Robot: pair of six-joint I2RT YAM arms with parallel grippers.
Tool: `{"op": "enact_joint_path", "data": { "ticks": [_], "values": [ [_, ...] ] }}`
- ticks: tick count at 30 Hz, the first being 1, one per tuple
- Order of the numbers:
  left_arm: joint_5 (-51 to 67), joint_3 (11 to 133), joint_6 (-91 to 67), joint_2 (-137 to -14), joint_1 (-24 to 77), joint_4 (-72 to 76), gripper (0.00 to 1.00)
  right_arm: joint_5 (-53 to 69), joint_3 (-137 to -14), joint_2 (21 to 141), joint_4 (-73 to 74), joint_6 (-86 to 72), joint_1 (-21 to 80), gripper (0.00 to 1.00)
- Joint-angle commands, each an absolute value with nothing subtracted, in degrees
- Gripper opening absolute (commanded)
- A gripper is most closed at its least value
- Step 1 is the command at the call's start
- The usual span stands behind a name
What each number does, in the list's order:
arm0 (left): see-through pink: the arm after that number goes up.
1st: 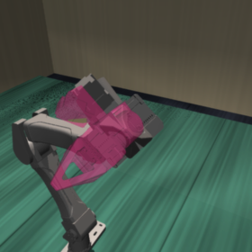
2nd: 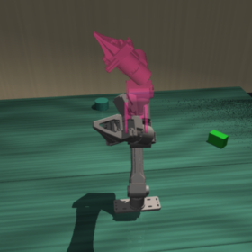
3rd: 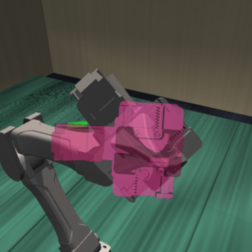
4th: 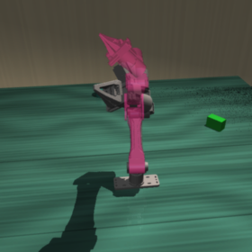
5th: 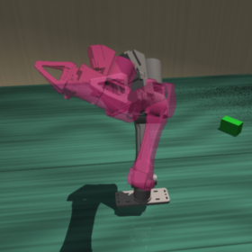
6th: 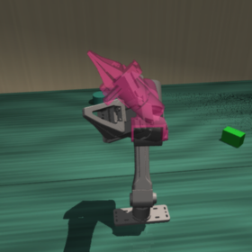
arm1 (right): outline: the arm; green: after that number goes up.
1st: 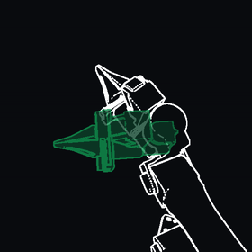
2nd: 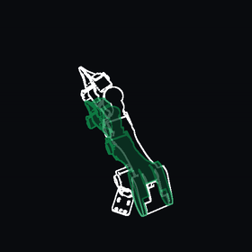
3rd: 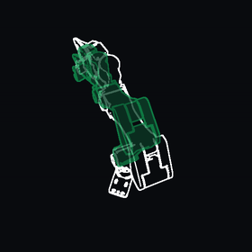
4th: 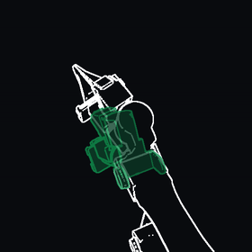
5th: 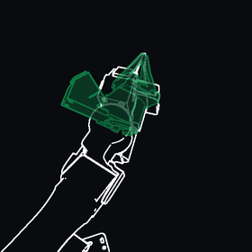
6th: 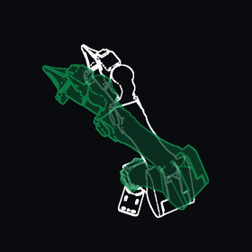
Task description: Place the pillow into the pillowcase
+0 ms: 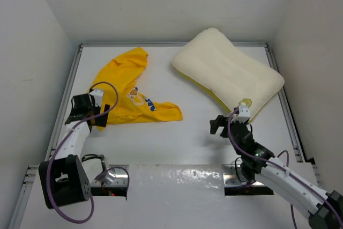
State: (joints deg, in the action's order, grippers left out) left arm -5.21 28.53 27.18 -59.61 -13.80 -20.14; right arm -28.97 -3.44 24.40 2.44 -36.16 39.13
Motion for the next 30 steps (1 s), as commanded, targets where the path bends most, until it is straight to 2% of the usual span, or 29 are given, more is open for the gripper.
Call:
{"op": "enact_joint_path", "data": {
  "ticks": [1, 4, 8, 10, 11, 12, 14, 18, 20, 25, 27, 30],
  "values": [
    [3.73, 31.81, 31.35, -56.7, -13.71, -22.57, 1.0, -29.19, -5.62, 24.78, 1.41, -33.85, 39.2, 0.99],
    [12.99, 35.85, 35.75, -56.07, -13.62, -27.59, 1.0, -26.82, -7.81, 26.36, 0.0, -30.24, 39.2, 0.99],
    [14.68, 42.26, 36.56, -57.13, -12.14, -28.39, 0.99, -14.28, -12.46, 34.68, -8.32, -24.71, 39.2, 0.99],
    [14.15, 44.98, 36.74, -57.13, -10.29, -29.35, 0.91, -8.82, -16.32, 41.1, -9.49, -23.65, 39.55, 0.95],
    [14.32, 45.7, 36.74, -57.22, -9.76, -29.79, 0.89, -8.09, -22.26, 49.57, -8.01, -22.34, 40.25, 0.9],
    [14.41, 46.23, 37.0, -57.22, -9.06, -30.23, 0.81, -8.61, -25.63, 54.18, -6.61, -20.93, 41.91, 0.87],
    [15.2, 47.02, 36.91, -57.3, -6.51, -31.72, 0.77, -15.54, -34.84, 66.72, -4.57, -14.26, 50.86, 0.87],
    [16.0, 46.06, 37.79, -57.66, -1.77, -34.63, 0.85, -8.89, -40.69, 79.76, -12.72, -10.11, 55.81, 0.93],
    [13.55, 43.43, 37.36, -58.27, -0.62, -32.0, 0.87, -5.65, -42.35, 84.61, -20.54, -9.58, 55.9, 0.94],
    [9.41, 40.96, 36.39, -64.5, 0.88, -23.47, 0.86, -1.85, -53.49, 102.46, -25.4, -11.51, 55.99, 0.92],
    [9.14, 41.66, 36.91, -68.71, 1.14, -22.07, 0.83, -3.94, -57.02, 108.86, -23.48, -11.69, 55.81, 0.91],
    [8.17, 42.1, 38.14, -73.9, 2.11, -21.88, 0.74, -5.01, -61.43, 113.19, -21.8, -13.61, 55.11, 0.78]
  ]
}}
